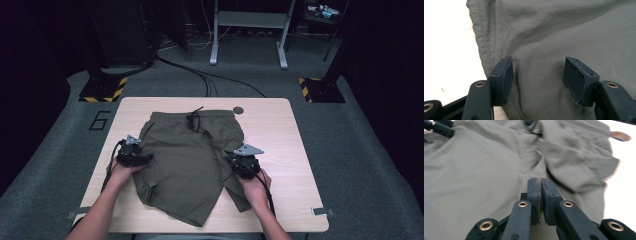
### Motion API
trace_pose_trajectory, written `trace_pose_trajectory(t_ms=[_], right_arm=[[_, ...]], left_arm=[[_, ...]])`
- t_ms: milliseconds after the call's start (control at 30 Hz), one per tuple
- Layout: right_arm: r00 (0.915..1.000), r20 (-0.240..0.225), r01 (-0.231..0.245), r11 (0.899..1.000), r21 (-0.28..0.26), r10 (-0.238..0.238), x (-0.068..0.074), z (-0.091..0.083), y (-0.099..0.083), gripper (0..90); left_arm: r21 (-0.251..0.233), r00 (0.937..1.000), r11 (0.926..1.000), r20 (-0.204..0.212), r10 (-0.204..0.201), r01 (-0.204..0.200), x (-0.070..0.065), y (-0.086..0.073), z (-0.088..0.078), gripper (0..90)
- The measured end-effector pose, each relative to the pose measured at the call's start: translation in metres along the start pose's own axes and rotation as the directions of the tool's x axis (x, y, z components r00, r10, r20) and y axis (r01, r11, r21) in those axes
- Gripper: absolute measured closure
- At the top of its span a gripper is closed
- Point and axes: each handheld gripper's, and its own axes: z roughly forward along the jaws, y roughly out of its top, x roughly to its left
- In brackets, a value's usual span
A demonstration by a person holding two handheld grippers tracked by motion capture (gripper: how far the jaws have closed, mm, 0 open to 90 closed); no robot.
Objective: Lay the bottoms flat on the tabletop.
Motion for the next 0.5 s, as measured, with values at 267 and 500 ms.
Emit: trace_pose_trajectory(t_ms=[267,500], right_arm=[[0.9951,0.092,-0.037,0.999,-0.001,0.037,-0.035,-0.031,-0.016,84.9],[0.9821,0.17,-0.084,0.996,0.018,0.08,-0.063,-0.048,-0.037,84.8]], left_arm=[[-0.014,0.9999,0.9999,-0.015,-0.008,0.008,0.001,0.002,0.004,40.3],[-0.017,0.9995,0.9996,-0.022,-0.021,0.021,0.001,0.003,0.005,40.1]])
